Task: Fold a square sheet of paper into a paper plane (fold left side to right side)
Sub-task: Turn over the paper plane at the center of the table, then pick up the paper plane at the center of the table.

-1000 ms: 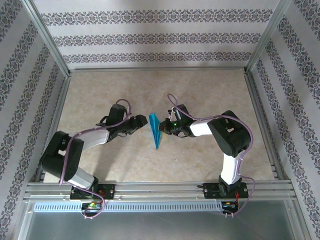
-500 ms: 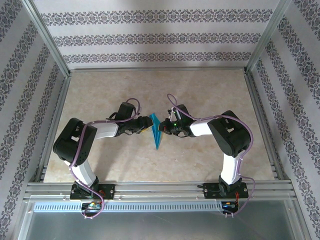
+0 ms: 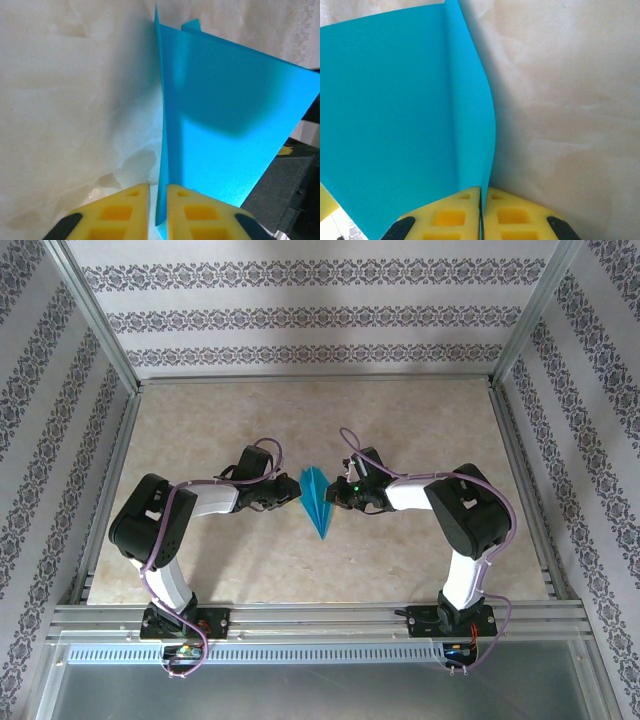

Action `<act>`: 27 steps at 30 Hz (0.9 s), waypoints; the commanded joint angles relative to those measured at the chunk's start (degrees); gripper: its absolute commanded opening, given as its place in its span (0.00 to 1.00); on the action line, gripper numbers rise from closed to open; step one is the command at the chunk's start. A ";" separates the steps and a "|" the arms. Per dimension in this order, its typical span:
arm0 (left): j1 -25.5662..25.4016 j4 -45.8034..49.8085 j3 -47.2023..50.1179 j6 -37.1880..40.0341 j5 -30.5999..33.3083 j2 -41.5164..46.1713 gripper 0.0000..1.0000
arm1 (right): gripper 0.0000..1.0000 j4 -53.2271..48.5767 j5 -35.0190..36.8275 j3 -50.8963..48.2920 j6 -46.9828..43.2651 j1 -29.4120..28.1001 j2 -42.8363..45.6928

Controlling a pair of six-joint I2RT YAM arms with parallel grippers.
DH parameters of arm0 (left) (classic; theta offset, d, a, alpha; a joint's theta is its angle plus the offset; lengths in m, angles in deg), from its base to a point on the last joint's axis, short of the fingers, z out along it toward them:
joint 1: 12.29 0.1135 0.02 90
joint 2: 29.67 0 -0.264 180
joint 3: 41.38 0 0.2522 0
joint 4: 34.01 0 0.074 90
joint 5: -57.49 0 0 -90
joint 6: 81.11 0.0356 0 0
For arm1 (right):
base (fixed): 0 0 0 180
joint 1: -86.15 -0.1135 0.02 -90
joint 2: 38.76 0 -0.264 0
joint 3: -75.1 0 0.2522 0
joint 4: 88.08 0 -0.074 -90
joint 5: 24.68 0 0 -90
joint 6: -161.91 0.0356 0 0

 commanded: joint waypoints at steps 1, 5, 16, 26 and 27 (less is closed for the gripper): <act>-0.59 -1.99 -0.06 -0.45 -1.30 -0.78 0.11 | 0.15 -3.42 1.96 0.78 -2.30 0.16 1.96; -0.62 -3.76 0.32 -1.37 -1.95 -0.87 0.03 | 0.21 -5.17 2.46 0.79 -3.21 0.47 3.15; -1.32 -5.80 -0.15 -2.59 -3.44 -1.24 0.00 | 0.42 -19.00 7.66 2.85 -9.61 1.92 10.58; -2.09 -5.72 -0.97 -3.24 -3.21 -0.04 0.00 | 0.47 -29.52 7.49 7.88 -11.62 -3.78 16.90; -2.07 -5.72 -1.11 -3.25 -3.21 0.01 0.00 | 0.47 -28.98 6.89 8.04 -10.82 -4.53 16.03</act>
